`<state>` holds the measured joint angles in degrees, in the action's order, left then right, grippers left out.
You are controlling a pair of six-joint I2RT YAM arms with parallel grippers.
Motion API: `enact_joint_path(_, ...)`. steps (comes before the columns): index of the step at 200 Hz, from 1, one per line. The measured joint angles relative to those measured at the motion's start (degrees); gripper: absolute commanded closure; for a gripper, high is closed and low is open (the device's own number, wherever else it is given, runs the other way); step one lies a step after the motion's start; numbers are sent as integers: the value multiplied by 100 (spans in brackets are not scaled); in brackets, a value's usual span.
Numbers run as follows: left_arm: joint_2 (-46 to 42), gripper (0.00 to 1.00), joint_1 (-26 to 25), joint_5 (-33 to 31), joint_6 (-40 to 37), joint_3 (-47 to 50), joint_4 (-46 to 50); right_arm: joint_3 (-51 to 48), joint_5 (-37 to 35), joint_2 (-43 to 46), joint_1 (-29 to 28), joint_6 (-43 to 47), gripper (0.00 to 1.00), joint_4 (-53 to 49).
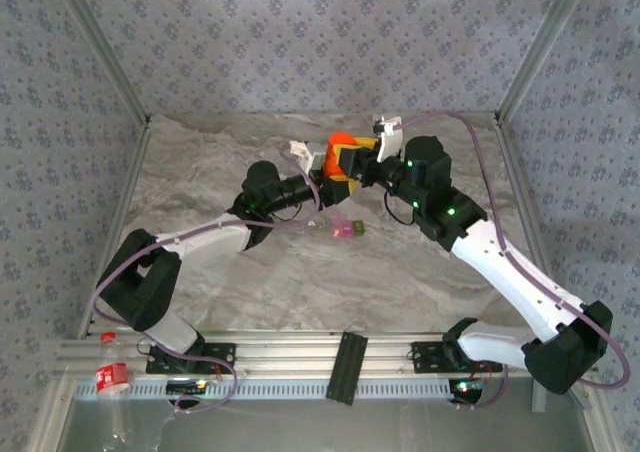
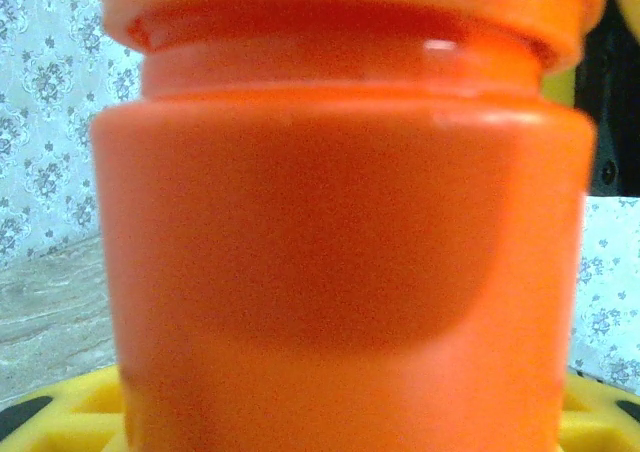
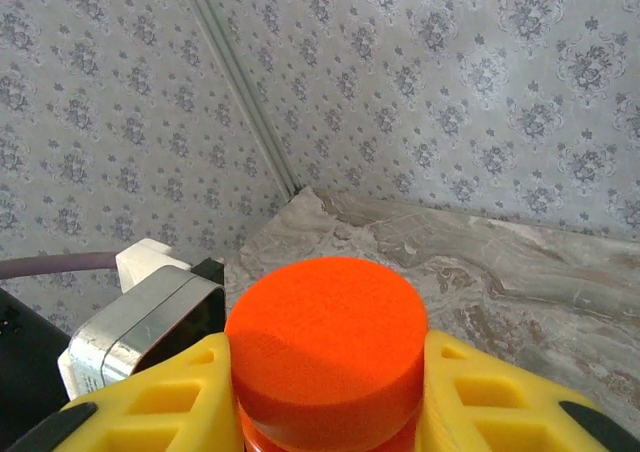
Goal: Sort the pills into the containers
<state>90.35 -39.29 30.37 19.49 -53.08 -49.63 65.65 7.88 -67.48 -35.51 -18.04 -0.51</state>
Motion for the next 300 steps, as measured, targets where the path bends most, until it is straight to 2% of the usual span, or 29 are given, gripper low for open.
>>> enact_joint_path(32, -7, 100, 0, 2, -39, 0, 20, 17, 0, 0, 0, -13, 49, -13)
enact_joint_path(79, -70, 100, 66, -249, -39, -2, 15, 326, 461, 48, 20, 4, 22, -715)
enact_joint_path(109, -70, 100, 66, -297, -66, -2, 17, 450, 787, 376, 308, -31, 18, -1078)
enact_joint_path(156, -70, 100, 66, -275, -439, 24, 20, 791, 1244, 890, 1025, -81, 18, -1639)
enact_joint_path(195, -70, 100, 66, -256, -879, 179, 208, 1088, 1469, 643, 1397, -393, 23, -1950)
enact_joint_path(208, -68, 100, 61, -258, -977, 205, 304, 1182, 1515, 442, 1416, -529, 30, -2050)
enact_joint_path(241, -70, 100, 26, -258, -1104, 229, 407, 1447, 1578, -105, 1416, -741, 55, -2208)
enact_joint_path(258, -70, 100, -15, -256, -1154, 229, 459, 1569, 1620, -341, 1416, -778, 61, -2251)
enact_joint_path(300, -68, 100, -59, -256, -1156, 229, 509, 1871, 1722, -780, 1362, -789, 68, -2334)
